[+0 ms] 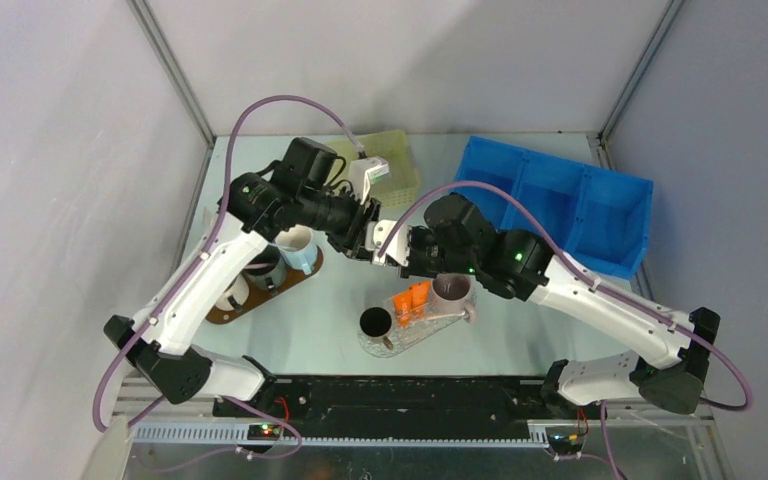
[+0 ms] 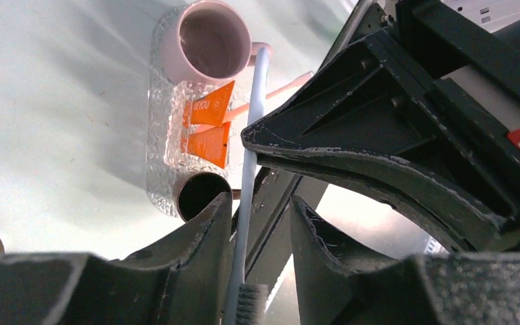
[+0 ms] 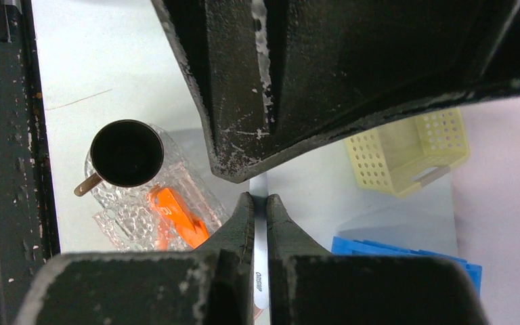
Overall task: Prepare toiletry sets of a toothbrush and toothpaste on the tray
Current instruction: Pick up the toothbrush from the storage box.
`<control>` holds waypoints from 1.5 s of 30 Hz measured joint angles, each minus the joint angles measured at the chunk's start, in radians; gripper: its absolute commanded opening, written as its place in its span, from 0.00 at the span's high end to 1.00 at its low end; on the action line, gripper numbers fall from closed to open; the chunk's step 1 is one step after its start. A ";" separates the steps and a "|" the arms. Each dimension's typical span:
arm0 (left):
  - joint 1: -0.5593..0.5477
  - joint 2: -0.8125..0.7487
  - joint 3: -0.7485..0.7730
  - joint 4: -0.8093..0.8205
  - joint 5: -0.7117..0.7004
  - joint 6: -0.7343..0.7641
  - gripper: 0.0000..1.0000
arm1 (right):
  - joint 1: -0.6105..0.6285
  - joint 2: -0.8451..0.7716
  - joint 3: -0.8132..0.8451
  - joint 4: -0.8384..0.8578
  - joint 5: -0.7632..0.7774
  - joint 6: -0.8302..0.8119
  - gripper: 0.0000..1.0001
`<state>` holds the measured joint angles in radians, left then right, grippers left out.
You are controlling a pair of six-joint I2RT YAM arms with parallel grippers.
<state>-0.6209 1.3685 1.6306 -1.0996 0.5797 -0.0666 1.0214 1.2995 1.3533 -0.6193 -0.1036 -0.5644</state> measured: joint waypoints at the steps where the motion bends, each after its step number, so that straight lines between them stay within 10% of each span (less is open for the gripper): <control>1: 0.000 0.004 0.000 -0.007 0.003 0.007 0.64 | 0.004 0.000 0.000 0.000 0.003 -0.002 1.00; 12: 0.000 0.026 0.000 -0.035 0.032 0.047 0.85 | 0.034 0.002 0.000 -0.003 0.026 -0.017 1.00; 25: 0.002 0.029 -0.015 -0.042 0.068 0.050 0.71 | 0.063 0.011 0.000 -0.009 0.049 -0.031 1.00; 37: 0.002 0.056 -0.015 -0.049 0.098 0.094 0.87 | 0.085 0.019 0.000 -0.011 0.055 -0.049 1.00; 45: 0.000 0.059 -0.015 -0.077 0.106 0.128 0.78 | 0.090 0.021 0.000 -0.014 0.056 -0.053 1.00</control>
<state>-0.6205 1.4273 1.6154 -1.1770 0.6853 0.0616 1.1110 1.3205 1.3533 -0.6338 -0.0475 -0.6178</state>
